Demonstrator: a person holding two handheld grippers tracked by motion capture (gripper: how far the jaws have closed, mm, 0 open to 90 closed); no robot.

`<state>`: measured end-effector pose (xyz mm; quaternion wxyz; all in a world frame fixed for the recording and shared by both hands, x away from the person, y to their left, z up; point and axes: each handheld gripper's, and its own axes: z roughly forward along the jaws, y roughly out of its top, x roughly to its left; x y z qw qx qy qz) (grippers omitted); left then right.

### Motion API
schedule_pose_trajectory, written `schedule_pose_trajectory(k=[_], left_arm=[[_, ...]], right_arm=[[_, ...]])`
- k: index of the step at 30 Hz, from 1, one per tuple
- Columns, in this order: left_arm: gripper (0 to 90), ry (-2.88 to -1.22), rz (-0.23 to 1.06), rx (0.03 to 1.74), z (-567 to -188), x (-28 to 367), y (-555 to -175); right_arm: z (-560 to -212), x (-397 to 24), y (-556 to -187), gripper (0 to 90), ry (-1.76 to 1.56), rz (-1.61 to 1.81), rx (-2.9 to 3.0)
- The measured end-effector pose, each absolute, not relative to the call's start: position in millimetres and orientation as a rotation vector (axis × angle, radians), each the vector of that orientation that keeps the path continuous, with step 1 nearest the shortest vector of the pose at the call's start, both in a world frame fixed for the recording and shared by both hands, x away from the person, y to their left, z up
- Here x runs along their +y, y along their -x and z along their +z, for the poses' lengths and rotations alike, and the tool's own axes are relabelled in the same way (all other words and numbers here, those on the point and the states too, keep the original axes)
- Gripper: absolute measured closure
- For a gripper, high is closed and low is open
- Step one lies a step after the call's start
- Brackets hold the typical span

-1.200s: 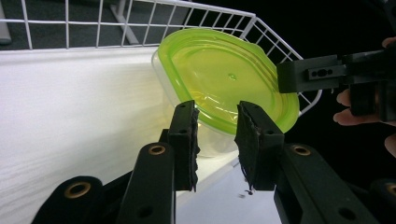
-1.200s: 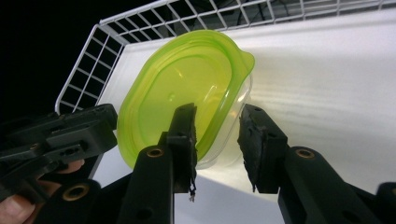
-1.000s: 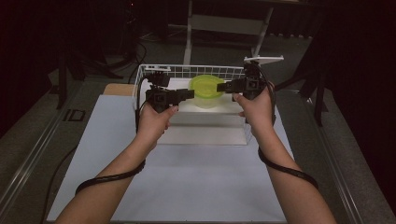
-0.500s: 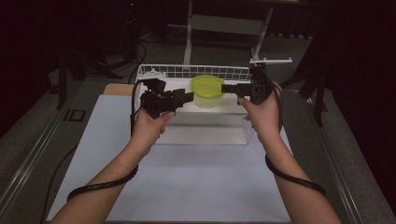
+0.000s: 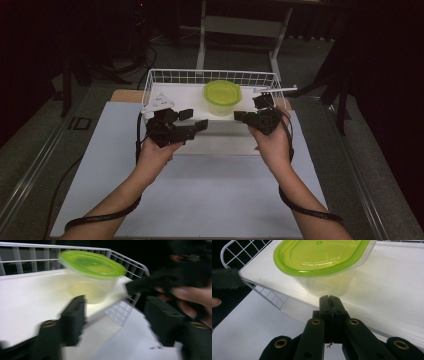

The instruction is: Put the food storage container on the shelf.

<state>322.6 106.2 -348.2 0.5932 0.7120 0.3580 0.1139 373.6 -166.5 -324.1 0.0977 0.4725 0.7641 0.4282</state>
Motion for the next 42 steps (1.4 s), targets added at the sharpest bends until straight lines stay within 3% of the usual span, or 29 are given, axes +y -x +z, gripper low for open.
schedule_pose_trajectory(k=[1,8,11,17,23,28,29,31,34,42], left_arm=[[21.5,-1.650,0.246,0.781,-352.0,107.3,-319.1],[13.7,-1.667,0.292,0.761,-367.2,104.7,-309.1],[5.1,-1.661,0.291,0.734,-372.5,103.7,-306.1],[2.6,-1.628,0.283,0.749,-376.4,106.9,-304.8],[2.6,-1.612,0.284,0.745,-377.7,112.8,-301.0],[2.6,-1.614,0.295,0.730,-377.0,115.4,-293.4],[2.6,-1.614,0.295,0.730,-377.0,115.4,-293.4],[2.6,-1.616,0.293,0.718,-377.3,114.7,-288.5],[2.6,-1.623,0.307,0.701,-377.5,113.1,-283.3],[2.7,-1.660,0.333,0.626,-379.7,106.7,-266.4]], right_arm=[[-325.3,-165.7,-375.1,89.7,-1.405,1.278,2.256],[-327.7,-158.5,-385.3,89.6,-1.433,1.298,2.252],[-328.5,-155.7,-389.4,89.3,-1.438,1.295,2.248],[-331.0,-151.7,-392.5,86.2,-1.442,1.290,2.251],[-327.5,-156.1,-371.2,68.5,-1.354,1.320,2.225],[-328.5,-161.6,-349.1,43.5,-1.252,1.376,2.206],[-328.5,-161.6,-349.1,43.5,-1.252,1.376,2.206],[-334.2,-163.9,-337.6,28.9,-1.189,1.412,2.218],[-339.8,-165.5,-326.6,22.3,-1.132,1.448,2.218],[-353.7,-172.8,-312.5,15.9,-1.112,1.516,2.174]])
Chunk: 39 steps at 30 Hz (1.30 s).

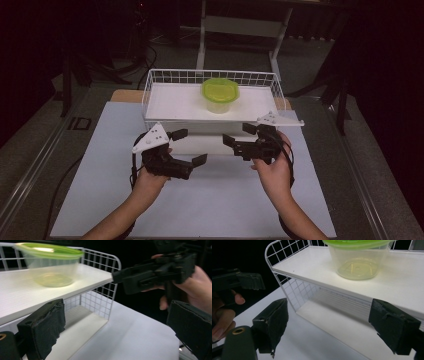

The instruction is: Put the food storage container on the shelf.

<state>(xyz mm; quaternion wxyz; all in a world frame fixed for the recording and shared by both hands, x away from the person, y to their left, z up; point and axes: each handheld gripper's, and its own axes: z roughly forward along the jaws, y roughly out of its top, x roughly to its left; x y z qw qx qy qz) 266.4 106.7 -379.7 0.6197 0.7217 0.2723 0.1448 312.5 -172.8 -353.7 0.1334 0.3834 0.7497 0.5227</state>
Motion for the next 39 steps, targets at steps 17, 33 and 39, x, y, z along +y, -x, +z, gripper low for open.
schedule_pose_trajectory(k=[17,33,39], left_arm=[[2.7,-1.717,0.330,0.584,-410.8,102.5,-241.6],[2.7,-1.757,0.311,0.598,-441.6,114.9,-231.2],[2.7,-1.746,0.306,0.629,-449.3,122.9,-229.0]], right_arm=[[-398.6,-191.9,-281.3,15.9,-1.065,1.420,2.164],[-439.0,-212.2,-256.1,16.0,-1.032,1.415,2.163],[-446.2,-219.6,-248.0,16.0,-0.995,1.411,2.158]])
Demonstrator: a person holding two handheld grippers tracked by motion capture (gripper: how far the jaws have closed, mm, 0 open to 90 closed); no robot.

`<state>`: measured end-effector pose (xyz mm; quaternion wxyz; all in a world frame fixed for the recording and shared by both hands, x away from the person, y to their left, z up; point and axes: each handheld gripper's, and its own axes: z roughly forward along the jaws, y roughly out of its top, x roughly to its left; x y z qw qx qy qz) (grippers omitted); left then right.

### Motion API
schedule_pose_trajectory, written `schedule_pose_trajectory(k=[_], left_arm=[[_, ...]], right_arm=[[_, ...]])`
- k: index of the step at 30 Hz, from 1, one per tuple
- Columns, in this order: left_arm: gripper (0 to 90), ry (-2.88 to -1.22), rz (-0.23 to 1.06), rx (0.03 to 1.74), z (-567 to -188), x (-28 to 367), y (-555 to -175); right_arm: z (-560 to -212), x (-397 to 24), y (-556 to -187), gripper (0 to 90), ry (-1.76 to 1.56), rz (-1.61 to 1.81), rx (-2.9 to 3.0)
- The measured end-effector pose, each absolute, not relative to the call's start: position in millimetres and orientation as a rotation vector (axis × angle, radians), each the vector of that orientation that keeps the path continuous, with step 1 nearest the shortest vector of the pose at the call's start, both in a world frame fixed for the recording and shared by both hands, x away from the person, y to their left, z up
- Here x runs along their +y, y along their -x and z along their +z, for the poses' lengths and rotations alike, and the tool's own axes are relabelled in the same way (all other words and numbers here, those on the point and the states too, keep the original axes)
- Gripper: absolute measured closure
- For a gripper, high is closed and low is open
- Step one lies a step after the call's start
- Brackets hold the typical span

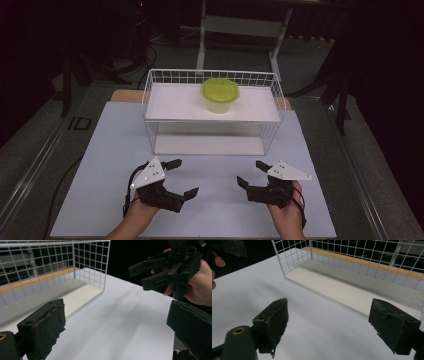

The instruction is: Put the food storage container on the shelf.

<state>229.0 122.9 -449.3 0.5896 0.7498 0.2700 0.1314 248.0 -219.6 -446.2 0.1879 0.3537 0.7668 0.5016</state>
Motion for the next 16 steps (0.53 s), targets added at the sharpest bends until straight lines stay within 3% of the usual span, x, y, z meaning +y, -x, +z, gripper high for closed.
schedule_pose_trajectory(k=[16], left_arm=[[2.7,-1.741,0.328,0.661,-470.3,129.3,-223.8]], right_arm=[[-462.2,-218.3,-244.9,15.8,-0.917,1.359,2.174]])
